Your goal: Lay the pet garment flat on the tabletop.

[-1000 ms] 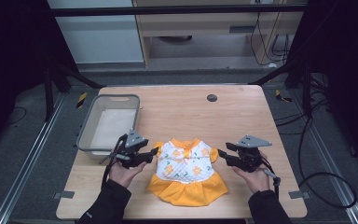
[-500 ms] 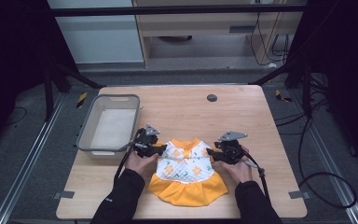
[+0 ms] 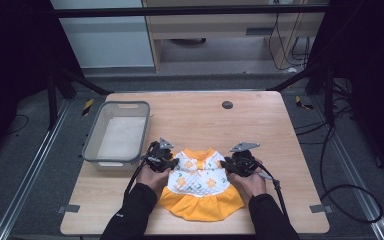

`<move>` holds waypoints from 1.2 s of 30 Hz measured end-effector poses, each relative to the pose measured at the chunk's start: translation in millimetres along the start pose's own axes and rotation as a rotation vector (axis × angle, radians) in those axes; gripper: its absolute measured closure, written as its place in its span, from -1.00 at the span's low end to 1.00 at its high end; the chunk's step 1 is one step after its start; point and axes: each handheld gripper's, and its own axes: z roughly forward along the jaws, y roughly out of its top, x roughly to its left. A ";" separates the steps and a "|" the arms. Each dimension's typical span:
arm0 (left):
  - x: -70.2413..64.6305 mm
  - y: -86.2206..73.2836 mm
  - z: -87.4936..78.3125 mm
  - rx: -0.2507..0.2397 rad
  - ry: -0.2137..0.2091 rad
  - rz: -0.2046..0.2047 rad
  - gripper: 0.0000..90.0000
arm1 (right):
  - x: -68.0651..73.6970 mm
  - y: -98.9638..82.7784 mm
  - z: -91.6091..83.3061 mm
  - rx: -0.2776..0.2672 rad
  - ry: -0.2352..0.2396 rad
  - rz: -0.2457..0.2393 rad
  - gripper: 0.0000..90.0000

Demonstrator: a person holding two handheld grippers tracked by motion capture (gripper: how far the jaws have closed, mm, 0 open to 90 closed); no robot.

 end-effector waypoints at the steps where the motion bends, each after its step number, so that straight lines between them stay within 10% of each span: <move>1: -1.0 0.2 0.2 -0.002 -0.001 -0.012 0.50 | 0.5 0.3 -0.1 0.001 0.004 0.004 0.70; 7: -6.4 2.6 -3.1 -0.006 0.015 -0.002 0.81 | 2.0 1.1 -7.7 -0.024 0.000 0.011 0.86; 14: -12.2 22.3 -40.8 -0.150 0.015 0.030 0.83 | 9.4 20.1 -37.6 -0.159 -0.007 -0.034 0.87; 21: -15.0 65.9 -71.6 -0.272 0.101 0.101 0.83 | 6.9 49.1 -62.6 -0.332 -0.110 -0.067 0.86; 26: -2.2 89.7 -62.6 -0.345 0.132 0.028 0.79 | -6.7 67.1 -60.8 -0.423 -0.214 -0.034 0.80; 30: 2.5 94.7 -48.7 -0.326 0.186 -0.012 0.31 | -14.4 76.2 -49.9 -0.369 -0.274 -0.030 0.58; 36: 3.3 80.2 -62.1 -0.323 0.174 -0.030 0.20 | -15.4 68.2 -59.0 -0.345 -0.239 -0.050 0.54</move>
